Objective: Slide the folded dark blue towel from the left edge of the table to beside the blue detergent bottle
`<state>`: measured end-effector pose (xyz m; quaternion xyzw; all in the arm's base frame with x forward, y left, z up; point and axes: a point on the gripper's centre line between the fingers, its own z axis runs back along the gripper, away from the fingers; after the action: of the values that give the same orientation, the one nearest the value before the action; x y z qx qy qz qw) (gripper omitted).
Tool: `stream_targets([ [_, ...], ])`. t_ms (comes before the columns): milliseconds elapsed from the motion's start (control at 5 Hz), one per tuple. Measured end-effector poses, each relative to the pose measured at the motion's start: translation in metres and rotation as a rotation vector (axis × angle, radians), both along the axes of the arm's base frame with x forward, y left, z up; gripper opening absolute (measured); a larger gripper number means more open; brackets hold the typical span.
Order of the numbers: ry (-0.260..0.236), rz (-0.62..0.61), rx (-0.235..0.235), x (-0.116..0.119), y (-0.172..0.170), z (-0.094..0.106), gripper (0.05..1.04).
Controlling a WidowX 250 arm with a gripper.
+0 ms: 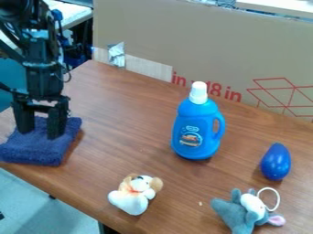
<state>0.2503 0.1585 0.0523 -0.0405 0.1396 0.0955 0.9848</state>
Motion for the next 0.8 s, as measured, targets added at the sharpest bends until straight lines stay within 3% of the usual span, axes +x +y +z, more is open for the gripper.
stream_targets([
  [200, 0.066, 0.012, -0.021, -0.003, -0.004, -0.015, 1.005],
  [400, 0.109, 0.035, -0.009, -0.009, 0.000, -0.016, 1.005],
  [600, 0.136, 0.007, 0.011, 0.003, 0.000, -0.021, 1.003],
  [800, 0.143, -0.130, 0.079, 0.045, -0.010, -0.019, 1.003],
])
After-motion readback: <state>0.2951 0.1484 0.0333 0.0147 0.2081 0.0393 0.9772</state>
